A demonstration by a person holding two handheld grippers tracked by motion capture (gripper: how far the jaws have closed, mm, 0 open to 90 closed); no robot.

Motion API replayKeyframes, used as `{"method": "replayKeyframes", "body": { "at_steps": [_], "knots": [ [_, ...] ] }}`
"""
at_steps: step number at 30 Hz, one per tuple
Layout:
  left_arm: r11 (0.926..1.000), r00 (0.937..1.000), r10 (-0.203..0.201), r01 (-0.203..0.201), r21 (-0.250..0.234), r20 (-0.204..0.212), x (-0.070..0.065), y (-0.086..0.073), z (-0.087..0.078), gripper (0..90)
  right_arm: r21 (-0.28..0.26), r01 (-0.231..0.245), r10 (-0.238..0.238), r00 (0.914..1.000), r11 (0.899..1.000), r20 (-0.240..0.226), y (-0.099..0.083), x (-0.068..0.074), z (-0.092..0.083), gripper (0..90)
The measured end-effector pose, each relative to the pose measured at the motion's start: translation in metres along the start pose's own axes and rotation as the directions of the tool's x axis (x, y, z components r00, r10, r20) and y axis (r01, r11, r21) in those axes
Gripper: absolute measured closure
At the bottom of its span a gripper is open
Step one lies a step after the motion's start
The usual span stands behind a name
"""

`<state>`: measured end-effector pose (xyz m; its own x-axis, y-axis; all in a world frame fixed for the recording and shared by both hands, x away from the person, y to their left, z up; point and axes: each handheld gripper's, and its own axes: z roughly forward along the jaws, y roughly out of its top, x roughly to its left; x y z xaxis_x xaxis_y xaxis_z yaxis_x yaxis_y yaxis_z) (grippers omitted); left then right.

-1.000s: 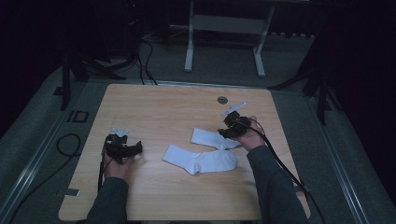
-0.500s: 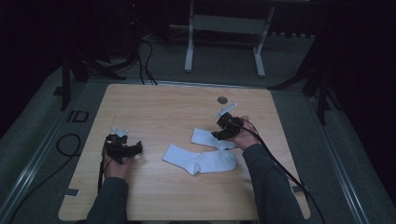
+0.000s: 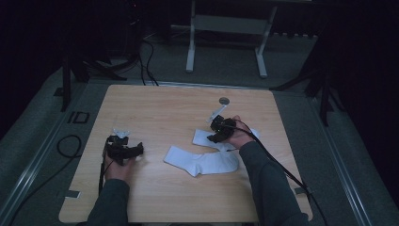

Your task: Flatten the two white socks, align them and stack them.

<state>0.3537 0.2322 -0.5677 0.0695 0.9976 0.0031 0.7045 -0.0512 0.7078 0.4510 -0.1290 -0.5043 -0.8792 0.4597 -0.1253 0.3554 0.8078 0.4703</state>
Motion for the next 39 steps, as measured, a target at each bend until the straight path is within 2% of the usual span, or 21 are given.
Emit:
{"method": "replayKeyframes", "body": {
  "at_steps": [2,4,7,11,13,16,17,21,22,26,28,32,36,39],
  "knots": [
    [1.0,1.0,0.001,-0.001,0.001,0.0,0.0,0.0,0.0,14.9,0.013,0.013,-0.013,0.9999,1.0,0.001,0.001,0.0,0.003,53.2],
    [1.0,1.0,0.0,0.0,0.0,0.0,0.0,0.0,0.0,14.9,0.035,0.018,-0.018,0.9998,0.999,0.002,0.0,0.0,0.014,55.1],
    [1.0,1.0,0.0,0.0,0.0,0.0,0.0,0.0,0.0,14.9,0.059,0.021,-0.021,0.9998,0.998,-0.005,-0.001,0.001,0.024,51.5],
    [1.0,1.0,0.001,-0.001,0.0,0.0,0.0,0.0,0.0,14.9,0.046,0.029,-0.027,0.9988,0.999,-0.04,0.0,0.002,0.03,50.8],
    [1.0,1.0,0.001,-0.001,0.001,0.0,0.0,0.0,0.0,14.9,0.046,0.016,-0.014,0.9983,0.999,-0.056,-0.001,0.0,0.032,50.5],
    [1.0,1.0,0.002,-0.002,0.001,0.001,0.0,0.0,0.0,14.9,0.049,-0.043,0.048,0.9936,0.998,-0.103,-0.003,-0.008,0.034,50.3],
    [1.0,1.0,0.003,-0.003,0.001,0.001,0.0,0.0,0.0,14.9,0.044,-0.047,0.052,0.993,0.998,-0.106,-0.004,-0.009,0.034,51.2],
    [1.0,1.0,0.003,-0.003,0.002,0.002,0.0,0.0,0.0,14.9,0.041,-0.06,0.064,0.9932,0.997,-0.097,-0.005,-0.008,0.033,54.5],
    [1.0,1.0,0.002,-0.002,0.002,0.002,0.0,0.0,0.0,14.9,0.035,-0.069,0.072,0.9934,0.997,-0.09,-0.005,-0.006,0.032,66.3],
    [1.0,1.0,0.002,-0.002,0.002,0.002,0.0,0.0,0.0,14.9,0.016,-0.096,0.097,0.9926,0.995,-0.073,-0.008,-0.008,0.032,80.4],
    [1.0,1.0,0.003,-0.003,0.002,0.001,0.0,0.0,0.0,14.9,0.014,-0.113,0.114,0.9906,0.993,-0.075,-0.009,-0.011,0.032,82.0],
    [1.0,1.0,0.002,-0.002,0.002,0.002,0.0,0.0,0.0,14.9,0.04,-0.11,0.111,0.9937,0.993,-0.02,-0.008,-0.011,0.027,82.6],
    [1.0,1.0,0.002,-0.002,0.002,0.002,0.0,0.0,0.0,14.9,0.031,-0.104,0.104,0.9945,0.994,0.013,-0.01,-0.012,0.008,82.7],
    [1.0,1.0,0.002,-0.002,0.002,0.002,0.0,0.0,0.0,14.9,0.005,-0.122,0.122,0.9924,0.992,0.011,-0.012,-0.016,-0.008,82.7]
  ]
}}
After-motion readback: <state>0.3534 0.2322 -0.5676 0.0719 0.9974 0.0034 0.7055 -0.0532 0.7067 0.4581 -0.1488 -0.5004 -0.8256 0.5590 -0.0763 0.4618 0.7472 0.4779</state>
